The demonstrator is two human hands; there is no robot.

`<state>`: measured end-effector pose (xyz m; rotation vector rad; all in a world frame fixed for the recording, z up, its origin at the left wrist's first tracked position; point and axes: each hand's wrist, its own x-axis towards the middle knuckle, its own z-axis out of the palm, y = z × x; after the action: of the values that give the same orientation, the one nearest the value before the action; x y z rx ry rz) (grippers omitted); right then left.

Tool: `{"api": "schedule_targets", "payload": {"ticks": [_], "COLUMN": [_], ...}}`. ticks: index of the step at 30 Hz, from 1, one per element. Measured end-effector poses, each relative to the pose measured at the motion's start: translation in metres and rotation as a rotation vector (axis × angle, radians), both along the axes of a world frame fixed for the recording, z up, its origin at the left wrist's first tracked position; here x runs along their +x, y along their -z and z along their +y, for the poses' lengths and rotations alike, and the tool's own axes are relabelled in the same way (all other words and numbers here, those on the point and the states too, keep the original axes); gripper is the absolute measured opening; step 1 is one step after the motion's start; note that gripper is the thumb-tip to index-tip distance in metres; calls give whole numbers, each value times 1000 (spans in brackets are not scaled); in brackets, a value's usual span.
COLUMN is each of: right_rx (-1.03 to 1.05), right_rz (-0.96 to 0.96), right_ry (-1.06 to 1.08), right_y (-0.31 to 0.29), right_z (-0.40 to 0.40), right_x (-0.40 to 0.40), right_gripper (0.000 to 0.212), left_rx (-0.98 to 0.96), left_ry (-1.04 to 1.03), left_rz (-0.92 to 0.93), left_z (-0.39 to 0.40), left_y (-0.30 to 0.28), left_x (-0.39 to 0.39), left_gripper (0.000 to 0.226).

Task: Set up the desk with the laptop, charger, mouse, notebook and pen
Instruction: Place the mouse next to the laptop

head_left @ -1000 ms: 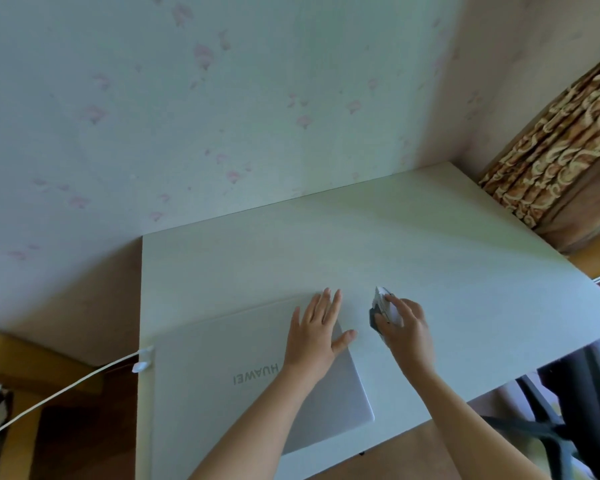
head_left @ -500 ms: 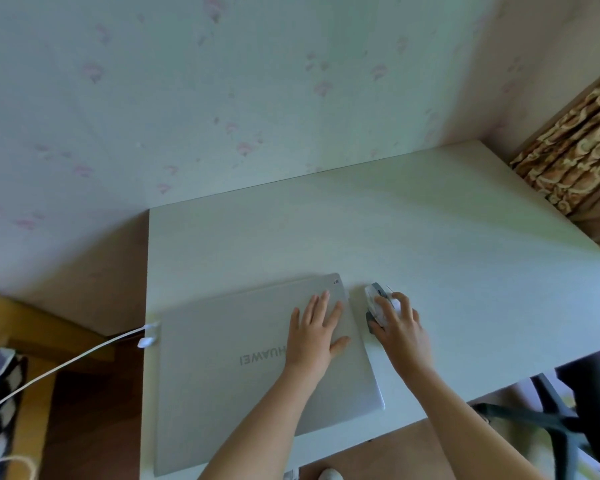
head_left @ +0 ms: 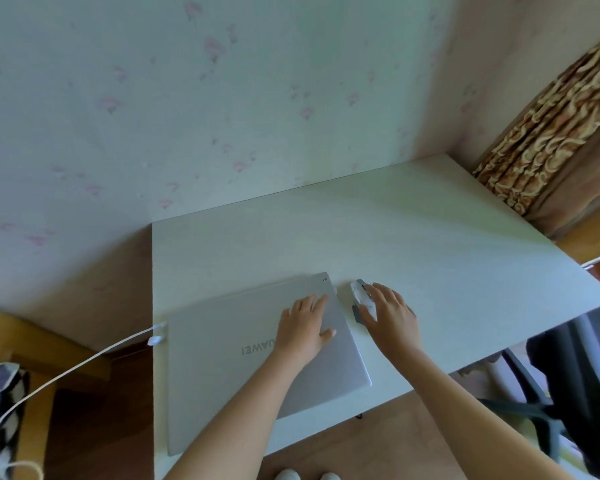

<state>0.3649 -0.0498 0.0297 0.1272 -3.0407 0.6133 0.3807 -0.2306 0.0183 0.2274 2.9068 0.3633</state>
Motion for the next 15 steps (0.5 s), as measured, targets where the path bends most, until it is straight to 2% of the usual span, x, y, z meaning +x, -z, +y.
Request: {"api": "schedule_targets", "payload": {"ticks": [6,15], "right_rx": [-36,109], "right_rz": [46,275], "right_ry": [52,222], "right_y": [-52,-107], "right_z": [-2,12], "right_x": [48,165], "right_gripper": [42,36], "left_rx": [-11,109], "left_ry": [87,348], "left_rz": [141,350], "left_z": [-10,-4], "left_y": [-51,-123], "left_x": [25,89], "left_gripper": [55,40]}}
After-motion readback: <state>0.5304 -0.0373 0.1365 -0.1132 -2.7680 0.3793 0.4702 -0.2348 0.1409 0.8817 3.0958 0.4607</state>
